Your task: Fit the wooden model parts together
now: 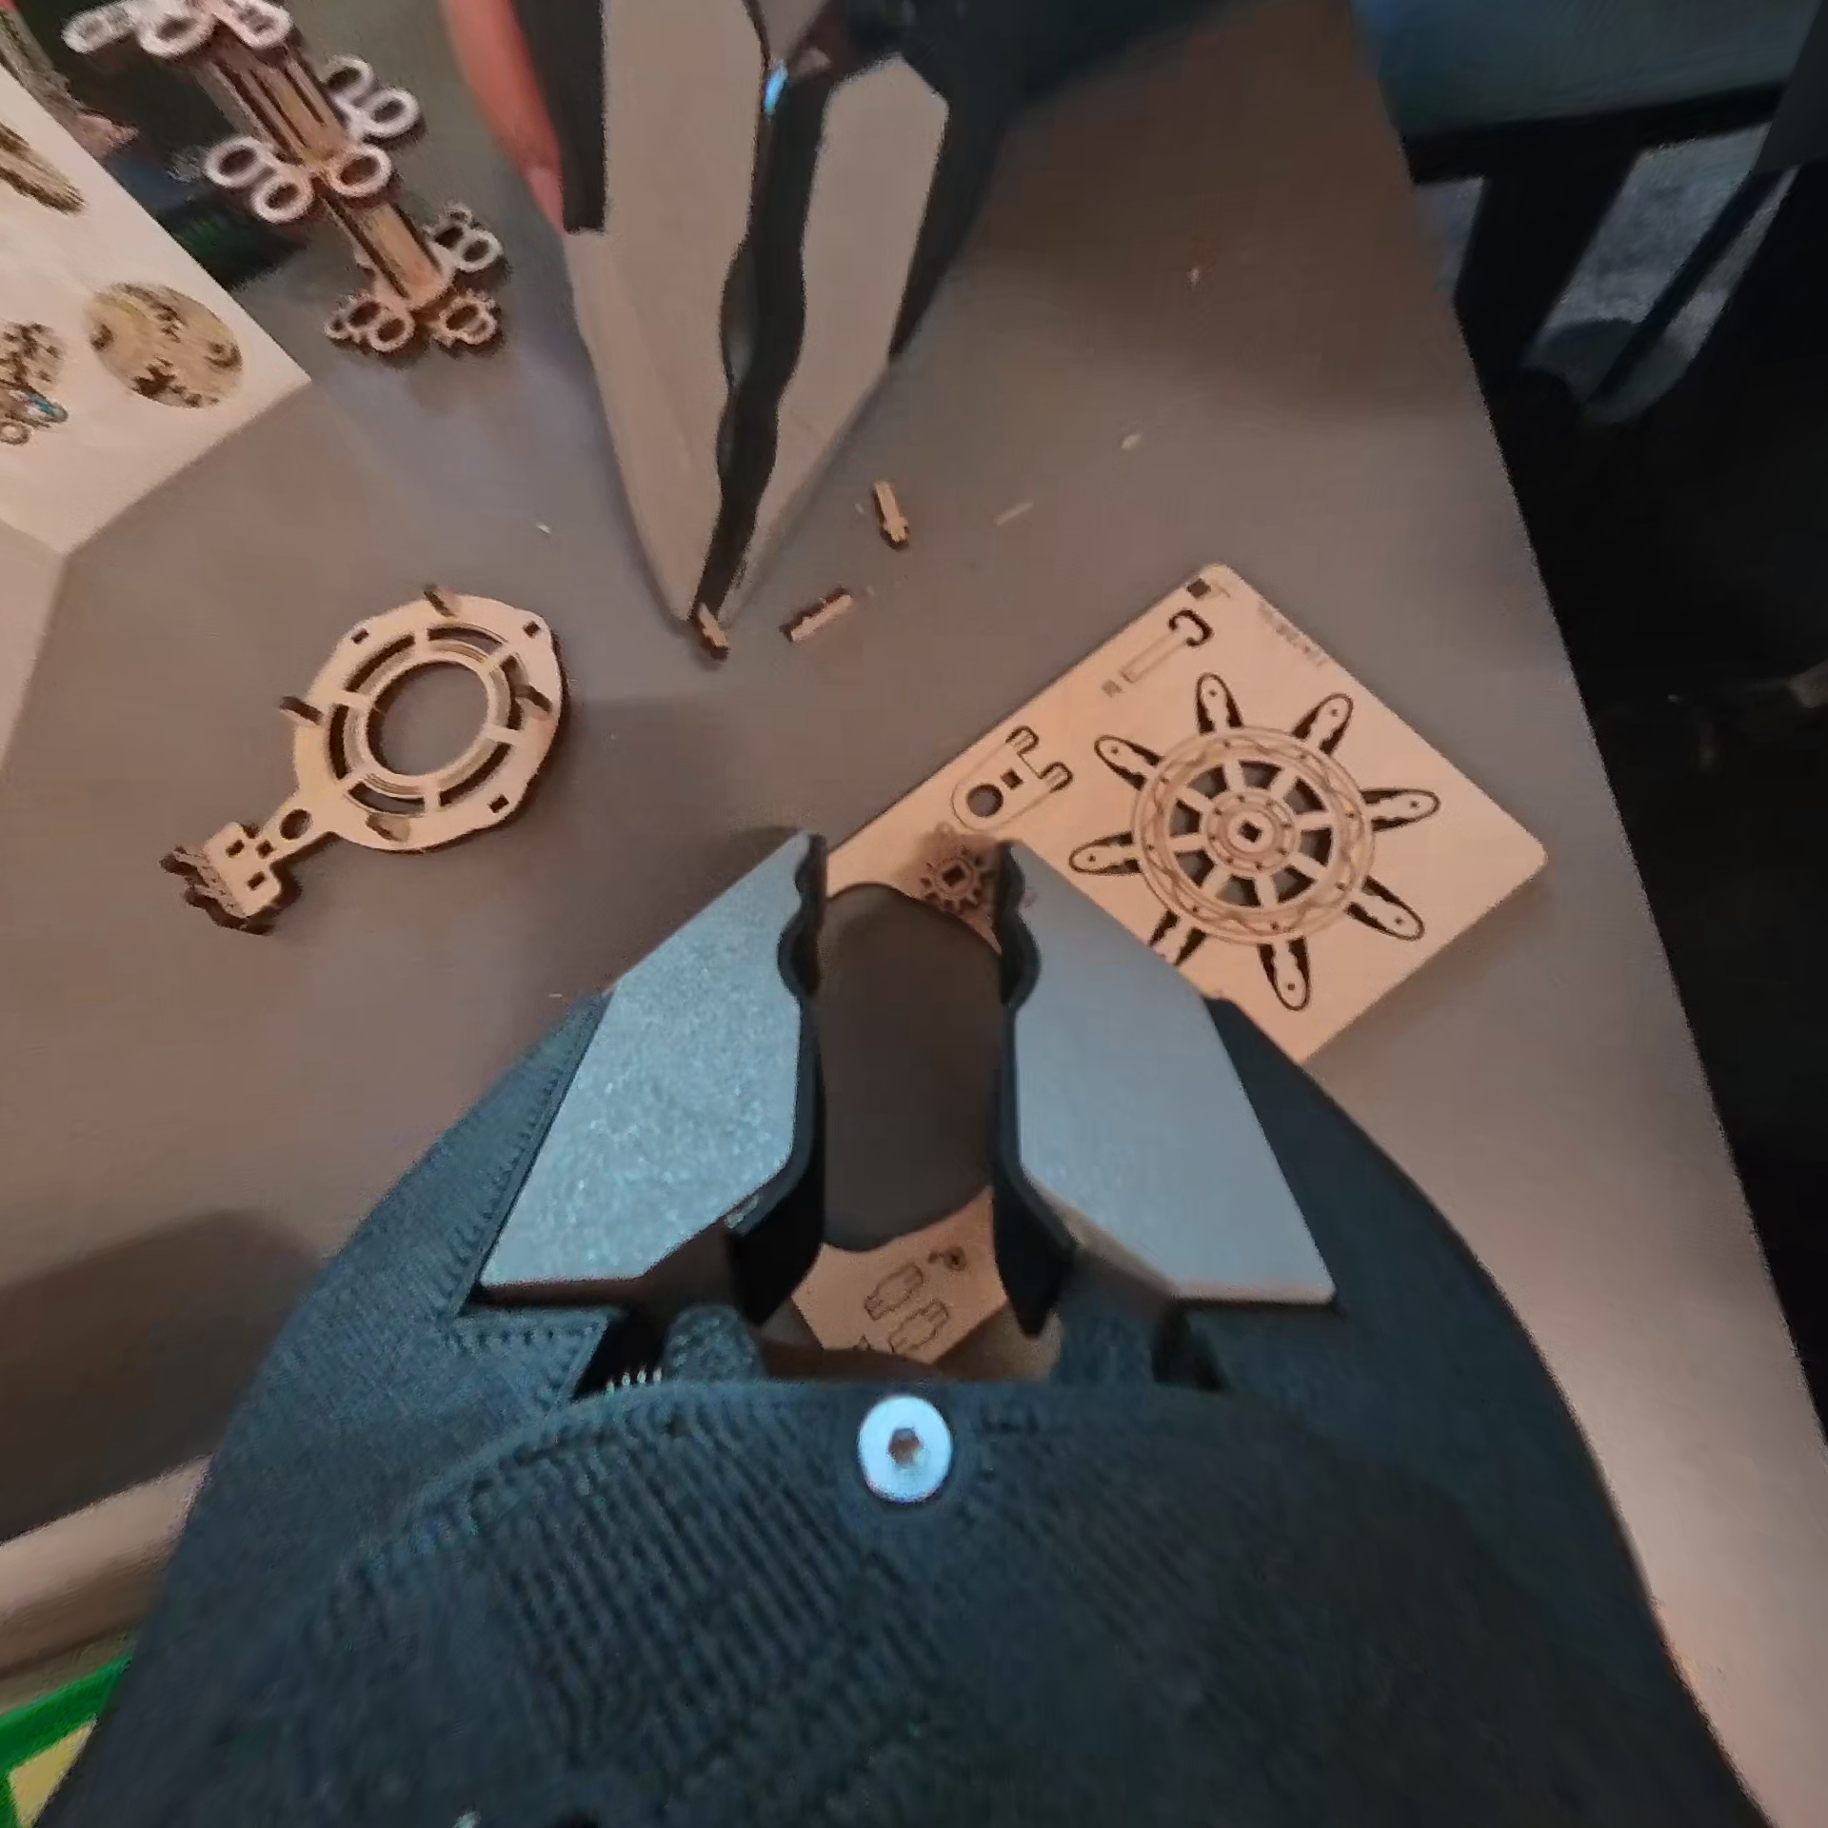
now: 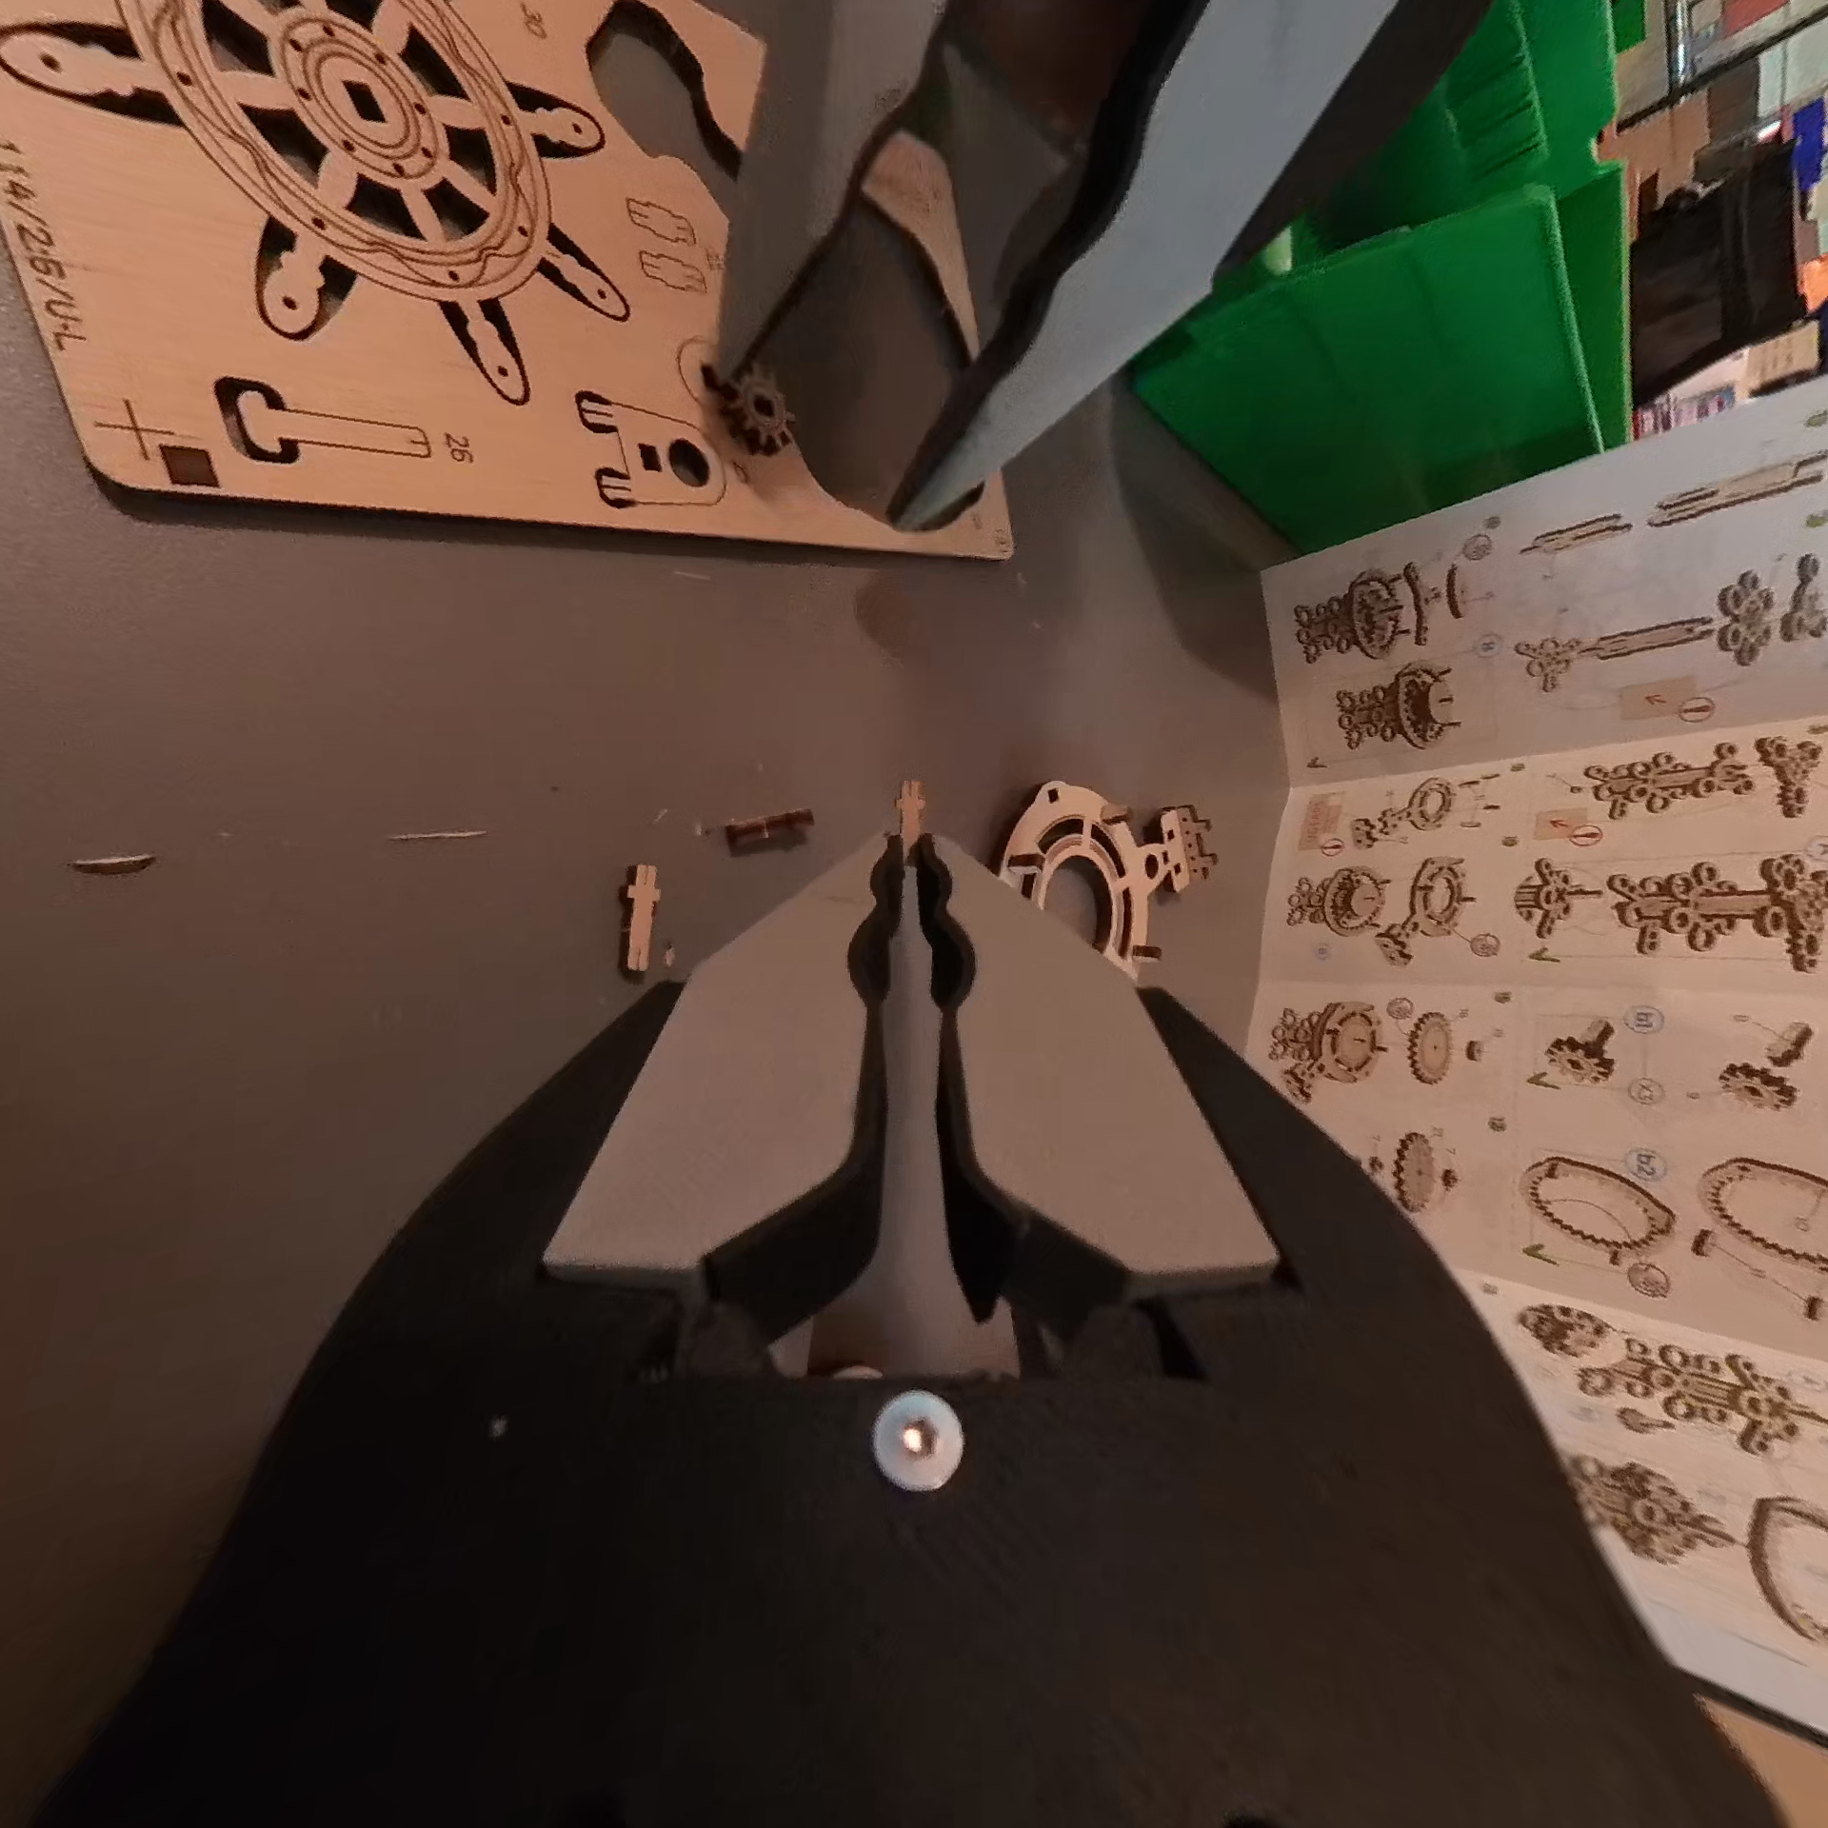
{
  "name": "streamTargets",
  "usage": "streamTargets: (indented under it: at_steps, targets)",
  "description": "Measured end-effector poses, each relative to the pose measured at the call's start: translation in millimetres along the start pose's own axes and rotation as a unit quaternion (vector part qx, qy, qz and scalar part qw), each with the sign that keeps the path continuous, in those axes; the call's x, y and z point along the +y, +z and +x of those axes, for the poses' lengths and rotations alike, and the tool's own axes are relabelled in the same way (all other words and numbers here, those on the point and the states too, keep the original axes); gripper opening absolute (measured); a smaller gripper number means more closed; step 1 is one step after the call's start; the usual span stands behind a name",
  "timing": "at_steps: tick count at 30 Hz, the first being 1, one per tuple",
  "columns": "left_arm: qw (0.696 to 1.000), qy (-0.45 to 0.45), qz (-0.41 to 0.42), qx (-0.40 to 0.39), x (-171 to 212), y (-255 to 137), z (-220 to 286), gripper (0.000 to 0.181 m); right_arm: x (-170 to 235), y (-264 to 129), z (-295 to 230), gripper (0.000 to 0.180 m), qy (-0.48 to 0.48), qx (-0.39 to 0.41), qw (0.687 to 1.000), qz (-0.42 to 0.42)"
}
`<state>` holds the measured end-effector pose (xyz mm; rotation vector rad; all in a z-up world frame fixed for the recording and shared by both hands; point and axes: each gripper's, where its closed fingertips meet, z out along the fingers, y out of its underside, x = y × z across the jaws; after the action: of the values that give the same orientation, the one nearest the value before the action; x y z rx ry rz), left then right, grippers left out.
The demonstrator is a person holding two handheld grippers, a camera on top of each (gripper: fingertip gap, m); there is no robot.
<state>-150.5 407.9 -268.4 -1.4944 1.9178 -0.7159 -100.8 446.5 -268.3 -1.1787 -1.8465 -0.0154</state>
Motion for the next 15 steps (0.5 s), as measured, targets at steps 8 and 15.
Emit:
streamTargets:
  at_steps: [8, 15]
  targets:
    - [1.0, 0.001, -0.006, 0.016, 2.9, 3.4, 5.3, 0.019, -41.1, -47.8, 45.3, 0.0, 0.121, 0.043, 0.955, 0.268]
    - [1.0, -0.005, -0.011, 0.013, 4.1, 3.4, 3.8, 0.011, -49.7, -77.2, 65.8, 0.0, 0.154, 0.071, 0.92, 0.354]
